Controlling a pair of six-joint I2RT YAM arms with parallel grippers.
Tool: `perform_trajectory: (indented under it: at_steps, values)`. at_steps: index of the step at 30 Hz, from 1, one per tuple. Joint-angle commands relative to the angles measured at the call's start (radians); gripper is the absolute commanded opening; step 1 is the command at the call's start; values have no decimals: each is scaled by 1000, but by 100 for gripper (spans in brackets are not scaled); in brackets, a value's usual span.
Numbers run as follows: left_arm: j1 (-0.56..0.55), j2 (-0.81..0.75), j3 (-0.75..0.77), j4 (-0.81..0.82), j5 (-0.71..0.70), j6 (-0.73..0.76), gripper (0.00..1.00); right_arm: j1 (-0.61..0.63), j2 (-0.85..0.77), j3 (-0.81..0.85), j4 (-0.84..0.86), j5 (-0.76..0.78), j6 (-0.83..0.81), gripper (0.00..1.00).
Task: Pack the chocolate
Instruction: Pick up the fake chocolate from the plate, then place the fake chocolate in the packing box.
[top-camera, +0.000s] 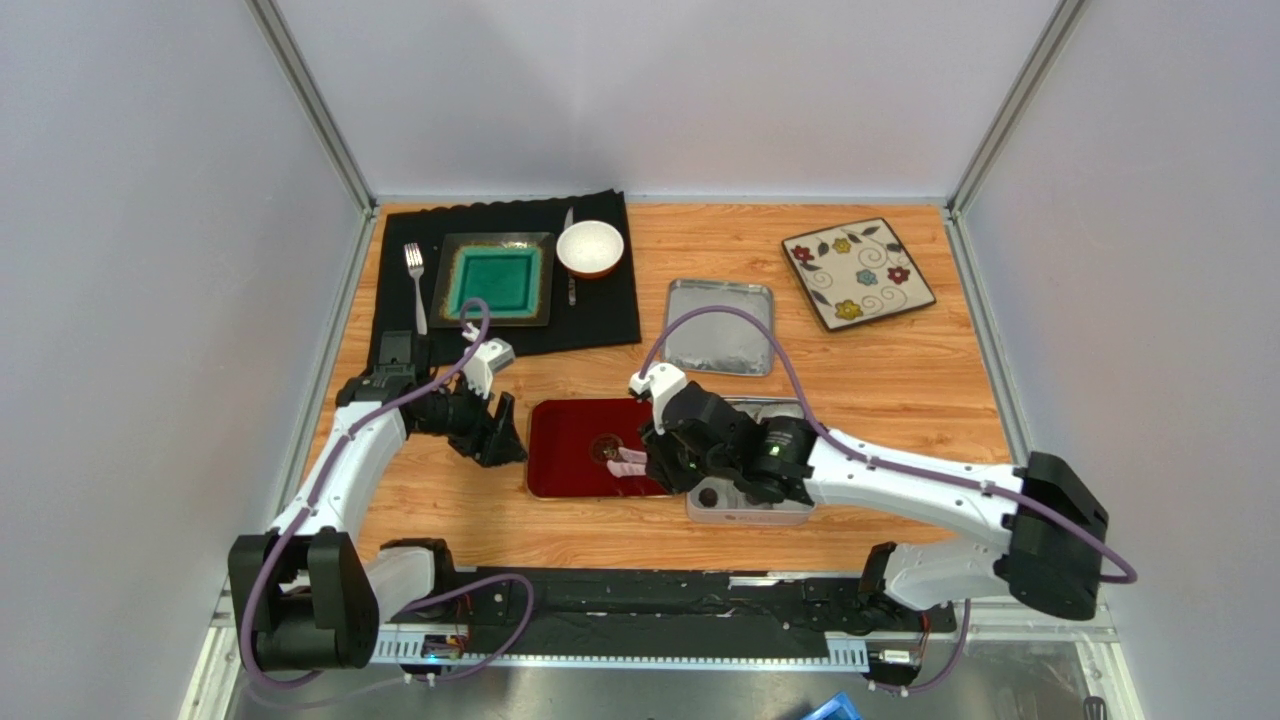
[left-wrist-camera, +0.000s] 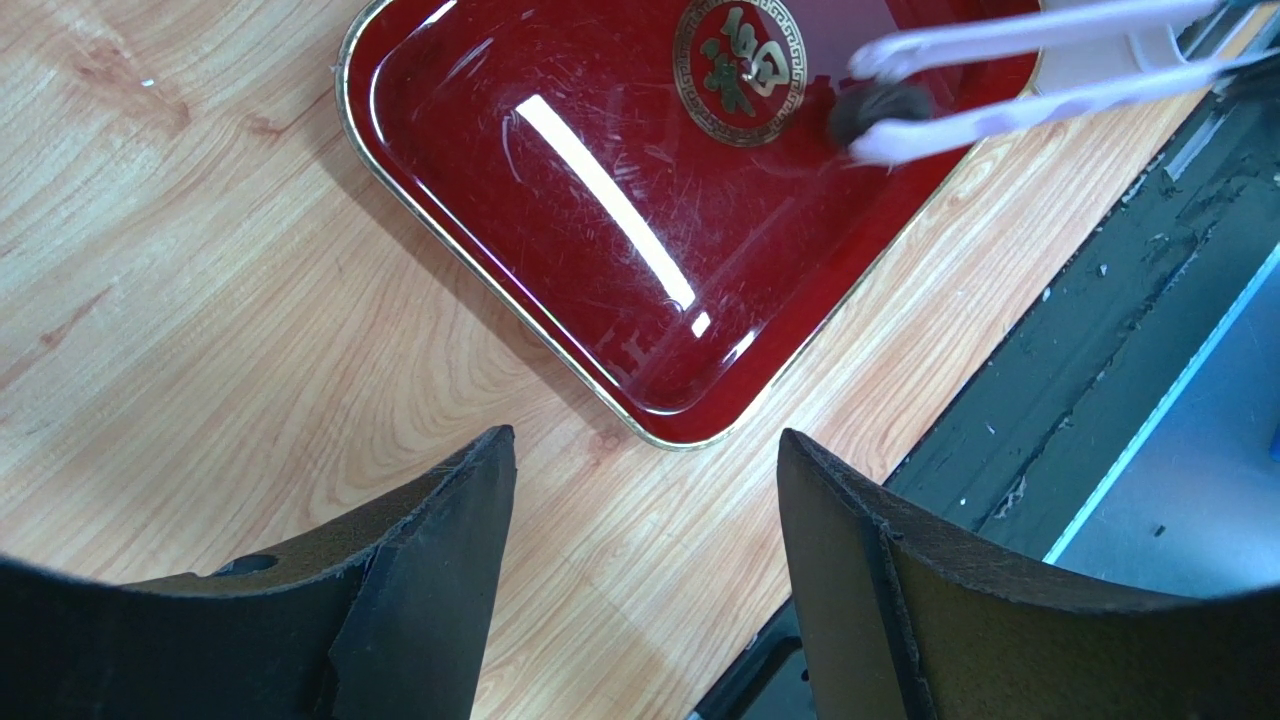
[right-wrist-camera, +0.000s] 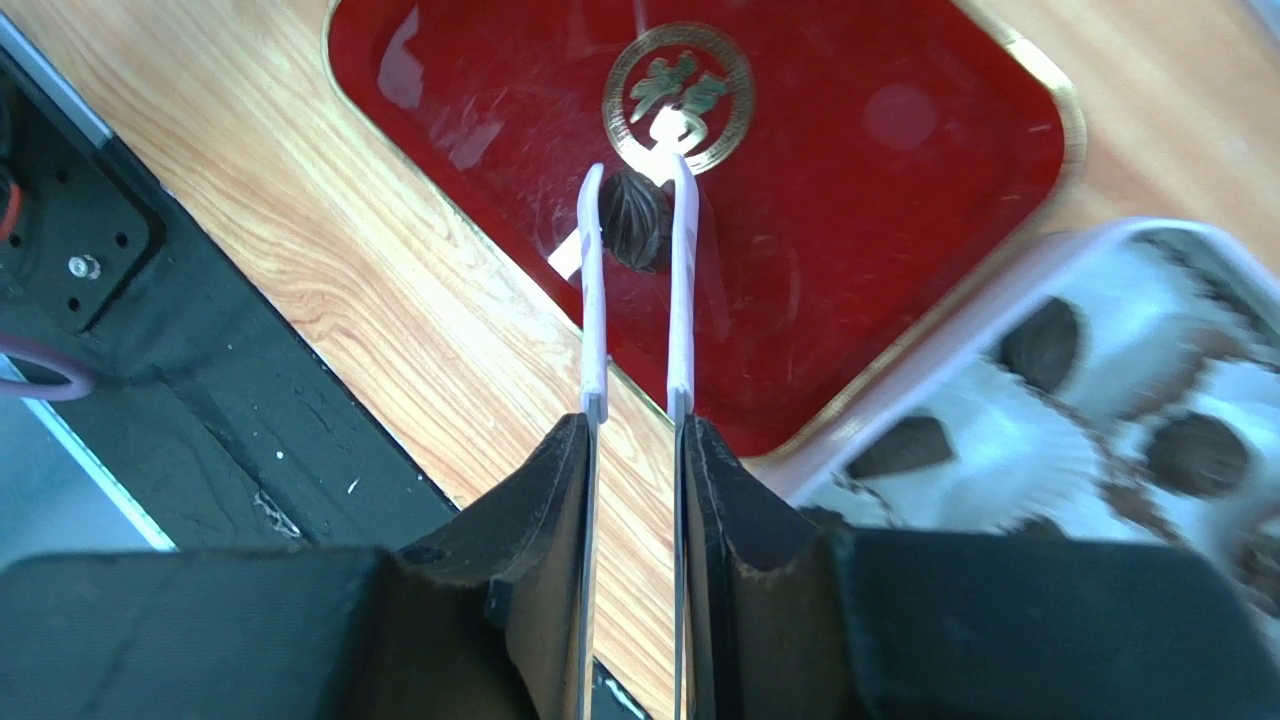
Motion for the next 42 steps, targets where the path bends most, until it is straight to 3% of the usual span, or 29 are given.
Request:
perform_trajectory:
  at_steps: [1, 8, 13, 19, 24, 36, 39, 42]
  values:
    - [6, -12, 5, 1, 24, 17, 73, -4, -143, 75, -78, 132, -13, 0]
    - [11, -15, 12, -6, 21, 20, 73, -33, -355, 92, -363, 305, 151, 0]
    - [12, -7, 23, -10, 35, 17, 73, -61, -474, 86, -702, 435, 451, 0]
    - [14, -1, 34, -13, 46, 15, 73, -61, -569, 28, -920, 459, 692, 0]
    - [12, -2, 38, -19, 47, 15, 73, -61, -612, -8, -967, 433, 742, 0]
    - [14, 2, 37, -16, 47, 17, 73, -61, -596, -54, -869, 354, 694, 2]
    - [14, 1, 34, -18, 46, 19, 73, -61, -588, -52, -869, 340, 690, 7]
    - [12, 1, 31, -18, 47, 20, 73, -61, -596, -45, -878, 340, 688, 20]
